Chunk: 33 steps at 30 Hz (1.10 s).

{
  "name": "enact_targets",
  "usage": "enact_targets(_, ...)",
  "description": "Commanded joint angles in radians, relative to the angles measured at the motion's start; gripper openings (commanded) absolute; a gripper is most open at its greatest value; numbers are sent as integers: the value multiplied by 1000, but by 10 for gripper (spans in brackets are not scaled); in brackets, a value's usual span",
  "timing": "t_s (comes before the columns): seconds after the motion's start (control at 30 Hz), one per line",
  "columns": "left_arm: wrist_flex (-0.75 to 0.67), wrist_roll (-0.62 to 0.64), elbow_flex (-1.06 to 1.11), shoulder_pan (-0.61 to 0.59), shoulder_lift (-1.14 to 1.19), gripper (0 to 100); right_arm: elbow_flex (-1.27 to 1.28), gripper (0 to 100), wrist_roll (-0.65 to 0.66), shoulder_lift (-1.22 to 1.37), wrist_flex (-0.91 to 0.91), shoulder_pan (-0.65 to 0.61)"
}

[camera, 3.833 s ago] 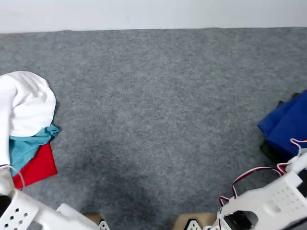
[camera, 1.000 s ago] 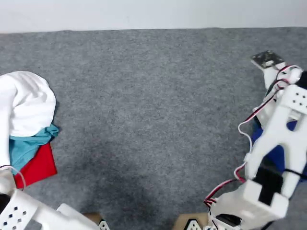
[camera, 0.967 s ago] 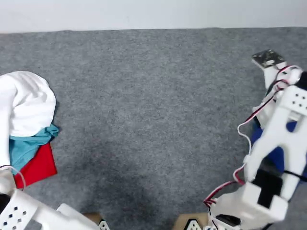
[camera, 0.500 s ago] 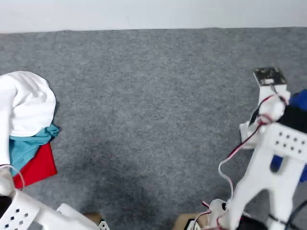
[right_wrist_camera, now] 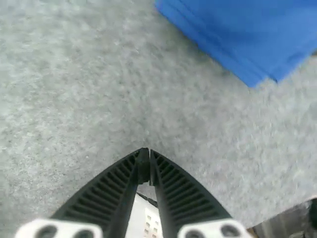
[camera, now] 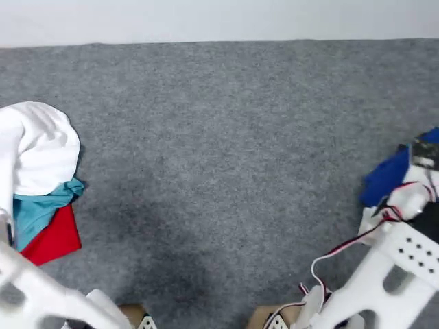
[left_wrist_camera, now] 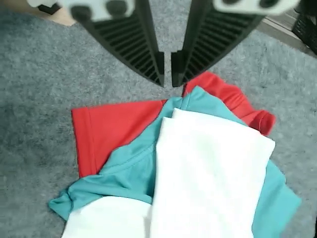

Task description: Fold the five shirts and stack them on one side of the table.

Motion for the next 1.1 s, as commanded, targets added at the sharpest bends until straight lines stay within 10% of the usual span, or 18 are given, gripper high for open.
enact_targets(0.0, -21, -9, -154, 11, 227, 48, 26, 10, -11, -48, 39, 61)
enact_targets(0.43, -35, -77, -631, 31, 887, 241, 101, 10, -11, -163, 35, 74)
enact_targets(1.07, -100, 26, -1162, 124, 1505, 212, 104, 10, -11, -165, 33, 73)
